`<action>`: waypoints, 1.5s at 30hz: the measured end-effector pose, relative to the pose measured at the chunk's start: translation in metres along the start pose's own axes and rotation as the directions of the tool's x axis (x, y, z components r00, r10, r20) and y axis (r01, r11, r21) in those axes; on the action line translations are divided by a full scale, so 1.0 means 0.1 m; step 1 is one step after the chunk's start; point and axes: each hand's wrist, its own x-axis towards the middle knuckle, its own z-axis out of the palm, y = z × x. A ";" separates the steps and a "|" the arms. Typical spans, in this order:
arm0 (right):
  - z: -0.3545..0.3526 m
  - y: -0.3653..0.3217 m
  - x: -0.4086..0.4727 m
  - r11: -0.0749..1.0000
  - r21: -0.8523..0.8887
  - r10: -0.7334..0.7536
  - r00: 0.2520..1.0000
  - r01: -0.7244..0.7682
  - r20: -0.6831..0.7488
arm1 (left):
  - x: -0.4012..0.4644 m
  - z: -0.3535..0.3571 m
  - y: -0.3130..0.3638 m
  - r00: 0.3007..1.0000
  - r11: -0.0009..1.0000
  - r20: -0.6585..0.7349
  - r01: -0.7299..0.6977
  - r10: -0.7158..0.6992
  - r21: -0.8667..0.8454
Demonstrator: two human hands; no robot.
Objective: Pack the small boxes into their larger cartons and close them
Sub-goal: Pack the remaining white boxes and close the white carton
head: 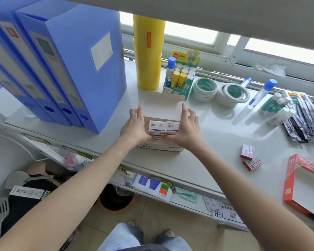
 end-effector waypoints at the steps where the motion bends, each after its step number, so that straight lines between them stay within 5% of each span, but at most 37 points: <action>1: 0.02 0.02 0.00 0.997 0.069 0.037 0.999 -0.038 0.025 | 0.00 0.01 0.01 0.999 0.999 0.031 0.023 -0.022 -0.025; 5: 0.07 0.02 -0.03 0.962 0.267 0.036 0.994 -0.063 0.103 | 0.02 0.03 0.02 0.999 0.996 0.003 0.050 -0.050 -0.072; 14: 0.10 0.05 -0.03 0.989 0.143 0.018 1.000 -0.020 0.010 | 0.02 0.09 0.00 0.997 0.994 -0.044 0.056 -0.060 -0.098; 20: 0.02 0.09 -0.07 0.970 0.245 -0.011 0.996 -0.009 0.084 | -0.14 0.02 0.03 0.974 0.999 -0.226 0.020 -0.008 0.050; 27: -0.13 0.13 -0.14 0.931 0.335 0.091 0.982 -0.142 0.163 | -0.14 0.08 0.17 0.977 0.916 -0.193 -0.006 0.091 0.402; 35: -0.08 0.11 -0.18 0.937 0.334 0.059 0.990 -0.100 0.131 | -0.10 0.17 0.15 0.973 0.978 -0.228 0.023 0.026 0.208; 45: -0.10 0.15 -0.15 0.929 0.351 0.065 0.987 -0.113 0.146 | -0.09 0.18 0.16 0.959 0.962 -0.273 0.004 0.073 0.273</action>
